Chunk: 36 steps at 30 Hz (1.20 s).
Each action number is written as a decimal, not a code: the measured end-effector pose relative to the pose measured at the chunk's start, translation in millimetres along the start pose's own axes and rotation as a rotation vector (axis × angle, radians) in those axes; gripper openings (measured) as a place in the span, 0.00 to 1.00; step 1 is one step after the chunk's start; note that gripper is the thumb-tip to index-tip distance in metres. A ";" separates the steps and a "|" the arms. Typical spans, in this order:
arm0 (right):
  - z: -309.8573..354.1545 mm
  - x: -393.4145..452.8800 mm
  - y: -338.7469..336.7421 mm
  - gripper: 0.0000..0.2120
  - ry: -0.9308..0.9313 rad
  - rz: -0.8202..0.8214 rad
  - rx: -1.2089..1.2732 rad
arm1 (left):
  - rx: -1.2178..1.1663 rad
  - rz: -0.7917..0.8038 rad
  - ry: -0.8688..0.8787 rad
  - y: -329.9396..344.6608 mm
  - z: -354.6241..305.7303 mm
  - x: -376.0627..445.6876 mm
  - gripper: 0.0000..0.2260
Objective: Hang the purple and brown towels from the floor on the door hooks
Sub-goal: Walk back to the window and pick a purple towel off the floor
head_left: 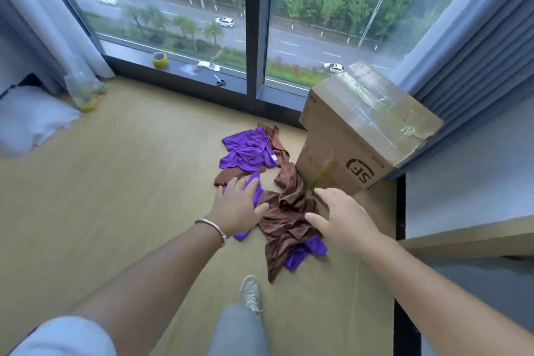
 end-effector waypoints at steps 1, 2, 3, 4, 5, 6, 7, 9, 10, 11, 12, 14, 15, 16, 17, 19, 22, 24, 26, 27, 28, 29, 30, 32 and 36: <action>6.9 17.7 8.0 0.31 -0.013 0.011 -0.008 | -0.030 0.037 -0.029 15.0 16.8 10.8 0.33; 13.1 34.0 16.3 0.30 -0.026 0.016 -0.014 | -0.053 0.065 -0.058 30.0 32.5 19.6 0.33; 18.5 49.3 25.6 0.30 -0.035 0.022 -0.021 | -0.066 0.089 -0.083 44.7 46.8 27.3 0.33; 23.6 64.2 36.1 0.30 -0.043 0.031 -0.030 | -0.073 0.107 -0.104 59.2 60.6 34.2 0.33; 27.8 78.2 47.9 0.30 -0.050 0.042 -0.042 | -0.078 0.121 -0.122 73.5 73.6 39.9 0.33; 31.2 91.8 60.7 0.30 -0.058 0.055 -0.058 | -0.085 0.134 -0.141 87.8 85.9 45.1 0.32; 34.0 105.1 73.6 0.30 -0.069 0.069 -0.078 | -0.098 0.147 -0.159 101.8 97.3 49.3 0.32; 40.1 132.1 99.9 0.30 -0.103 0.111 -0.121 | -0.143 0.185 -0.191 129.4 117.2 58.0 0.31; 42.2 146.0 114.0 0.30 -0.119 0.137 -0.140 | -0.166 0.199 -0.203 142.4 125.1 62.7 0.30; 42.7 160.2 128.1 0.31 -0.134 0.161 -0.155 | -0.180 0.202 -0.212 153.7 131.7 68.6 0.29; 42.3 174.8 142.4 0.31 -0.146 0.184 -0.166 | -0.190 0.201 -0.219 164.9 137.5 75.8 0.28; 38.7 204.1 173.0 0.31 -0.174 0.228 -0.181 | -0.217 0.198 -0.238 188.6 147.6 91.8 0.27; 35.6 219.3 190.1 0.32 -0.189 0.248 -0.193 | -0.233 0.193 -0.249 201.6 152.6 100.3 0.26; 31.4 234.4 207.6 0.32 -0.201 0.269 -0.207 | -0.249 0.191 -0.258 215.2 156.8 109.5 0.26; 25.6 250.0 226.0 0.32 -0.212 0.294 -0.217 | -0.268 0.190 -0.266 229.5 160.4 119.7 0.26; 11.5 283.4 263.2 0.32 -0.235 0.333 -0.225 | -0.300 0.171 -0.278 259.3 167.0 146.5 0.26; -14.3 339.4 312.5 0.32 -0.273 0.346 -0.251 | -0.323 0.153 -0.274 306.1 173.7 200.0 0.26; -34.5 379.0 340.4 0.31 -0.293 0.326 -0.278 | -0.317 0.145 -0.264 338.1 177.8 241.3 0.25; -53.9 419.7 366.7 0.29 -0.321 0.309 -0.334 | -0.311 0.139 -0.247 369.6 182.4 285.6 0.25; -64.0 440.9 379.3 0.28 -0.326 0.301 -0.364 | -0.304 0.132 -0.232 384.1 185.0 308.5 0.25; -73.8 463.3 390.3 0.26 -0.325 0.288 -0.384 | -0.294 0.118 -0.218 396.9 188.7 331.8 0.25; -82.9 486.6 399.8 0.26 -0.317 0.272 -0.389 | -0.280 0.104 -0.204 407.7 193.2 354.9 0.25; -90.8 510.9 407.4 0.26 -0.308 0.250 -0.377 | -0.264 0.089 -0.191 416.9 198.8 378.6 0.26; -99.1 560.2 417.3 0.26 -0.314 0.186 -0.335 | -0.207 0.049 -0.163 427.7 214.5 426.6 0.26; -96.8 651.8 429.5 0.27 -0.373 0.061 -0.351 | -0.051 -0.060 -0.124 426.2 260.0 510.1 0.25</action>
Point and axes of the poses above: each hand's wrist, its own x-axis towards the middle knuckle, its own y-axis out of the palm, z = x × y, the point moved 10 cm from there along x, towards the middle knuckle, and after that the axes turned 10 degrees about z, right-handed, at the moved point
